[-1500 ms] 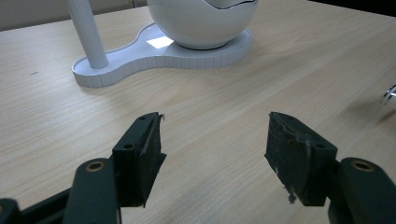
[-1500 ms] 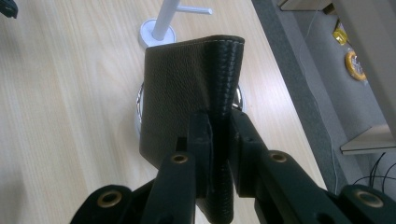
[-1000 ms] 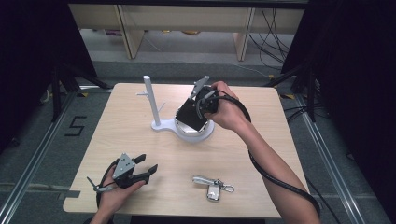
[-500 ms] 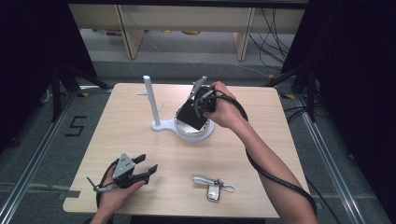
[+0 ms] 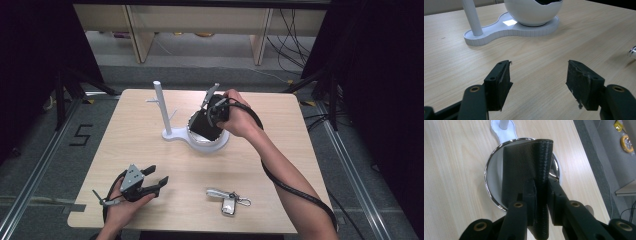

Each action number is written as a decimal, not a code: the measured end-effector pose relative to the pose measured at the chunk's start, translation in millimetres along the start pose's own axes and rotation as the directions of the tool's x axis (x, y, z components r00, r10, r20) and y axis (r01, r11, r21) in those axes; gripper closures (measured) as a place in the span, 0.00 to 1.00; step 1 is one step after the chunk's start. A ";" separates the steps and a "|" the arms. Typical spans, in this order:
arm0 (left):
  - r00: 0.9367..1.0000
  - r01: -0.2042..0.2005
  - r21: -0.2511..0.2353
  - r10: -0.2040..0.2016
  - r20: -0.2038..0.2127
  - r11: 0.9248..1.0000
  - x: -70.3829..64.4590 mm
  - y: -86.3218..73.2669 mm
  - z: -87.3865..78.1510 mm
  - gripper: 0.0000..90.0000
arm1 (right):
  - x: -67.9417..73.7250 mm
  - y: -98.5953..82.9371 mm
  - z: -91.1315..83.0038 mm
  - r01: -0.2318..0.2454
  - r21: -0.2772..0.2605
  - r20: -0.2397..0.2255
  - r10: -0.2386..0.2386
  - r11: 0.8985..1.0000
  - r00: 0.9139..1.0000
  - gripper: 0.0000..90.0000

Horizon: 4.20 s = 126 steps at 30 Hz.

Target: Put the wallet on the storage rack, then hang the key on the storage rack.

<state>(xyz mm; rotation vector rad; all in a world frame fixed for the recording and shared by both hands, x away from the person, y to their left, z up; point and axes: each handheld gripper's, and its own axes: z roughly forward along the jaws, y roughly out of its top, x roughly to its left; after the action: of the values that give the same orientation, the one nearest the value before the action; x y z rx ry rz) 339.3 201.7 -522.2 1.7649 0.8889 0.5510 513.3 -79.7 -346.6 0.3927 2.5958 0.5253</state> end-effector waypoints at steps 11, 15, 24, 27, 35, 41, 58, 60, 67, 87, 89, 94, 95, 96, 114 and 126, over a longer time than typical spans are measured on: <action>1.000 0.002 0.000 -0.002 0.000 1.000 0.5 -0.1 -0.3 0.39 | -0.8 -1.9 -2.3 -0.002 -0.025 0.051 0.003 1.000 0.999 0.67; 1.000 0.003 0.000 -0.003 -0.001 1.000 0.4 -0.1 -0.2 0.39 | -2.2 -6.5 -11.0 -0.010 -0.047 0.074 0.013 0.999 0.997 0.65; 1.000 0.000 0.002 0.000 -0.002 1.000 0.2 0.0 -0.2 0.39 | -4.1 -25.9 -25.4 -0.076 -0.066 0.079 0.081 0.995 0.994 0.68; 1.000 -0.003 0.003 0.003 0.000 1.000 -0.6 0.0 0.1 0.39 | -2.0 -36.9 -29.4 -0.126 -0.070 0.042 0.129 0.990 0.991 0.74; 1.000 -0.005 0.008 0.005 0.013 1.000 -3.0 1.2 1.9 0.41 | 10.3 -79.0 -34.1 -0.235 -0.022 -0.040 0.234 0.972 0.971 0.87; 1.000 -0.016 0.004 0.016 0.022 1.000 -5.6 2.8 4.0 0.44 | 22.0 -113.3 -37.1 -0.282 0.048 -0.086 0.285 0.958 0.955 0.96; 0.999 -0.023 0.005 0.023 0.023 1.000 -8.5 3.7 4.0 0.47 | 37.1 -156.1 -35.7 -0.331 0.096 -0.107 0.340 0.939 0.934 0.96; 0.999 -0.022 0.005 0.022 0.024 1.000 -9.0 3.8 3.6 0.47 | 39.2 -156.5 -35.2 -0.337 0.103 -0.113 0.347 0.936 0.931 0.96; 0.999 -0.033 -0.001 0.033 0.035 0.999 -9.3 3.9 3.2 0.47 | 45.5 -157.2 -33.8 -0.320 0.116 -0.123 0.333 0.940 0.935 0.96; 0.998 -0.043 0.000 0.043 0.039 0.999 -14.1 5.5 3.0 0.47 | 116.9 -186.5 -28.1 -0.273 0.270 -0.343 0.357 0.923 0.869 1.00; 0.998 -0.044 -0.003 0.044 0.044 0.999 -14.1 4.9 3.4 0.47 | 126.7 -185.2 -27.5 -0.257 0.284 -0.370 0.352 0.924 0.860 1.00; 0.998 -0.052 0.005 0.052 0.037 0.999 -15.7 6.0 1.2 0.47 | 145.6 -179.6 -21.2 -0.211 0.319 -0.414 0.336 0.924 0.846 1.00; 0.998 -0.052 0.006 0.052 0.036 0.999 -15.8 5.9 1.1 0.47 | 147.1 -179.0 -19.9 -0.209 0.325 -0.421 0.339 0.922 0.842 1.00; 0.998 -0.051 0.006 0.050 0.036 0.999 -15.8 5.7 1.1 0.47 | 147.5 -178.6 -18.0 -0.207 0.328 -0.426 0.339 0.922 0.839 1.00; 0.998 -0.045 -0.007 0.046 0.044 0.999 -15.9 4.6 1.8 0.47 | 146.7 -165.7 7.8 -0.230 0.363 -0.393 0.372 0.903 0.841 1.00; 0.998 -0.047 0.001 0.047 0.051 0.999 -16.9 5.1 2.3 0.47 | 130.6 -154.3 20.2 -0.235 0.345 -0.356 0.358 0.909 0.863 1.00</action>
<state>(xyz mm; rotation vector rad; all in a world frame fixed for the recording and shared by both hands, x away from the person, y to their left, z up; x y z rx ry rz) 332.0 186.2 -517.5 1.7982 0.8146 0.5335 383.8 -163.9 -478.5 0.8849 3.0564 0.3522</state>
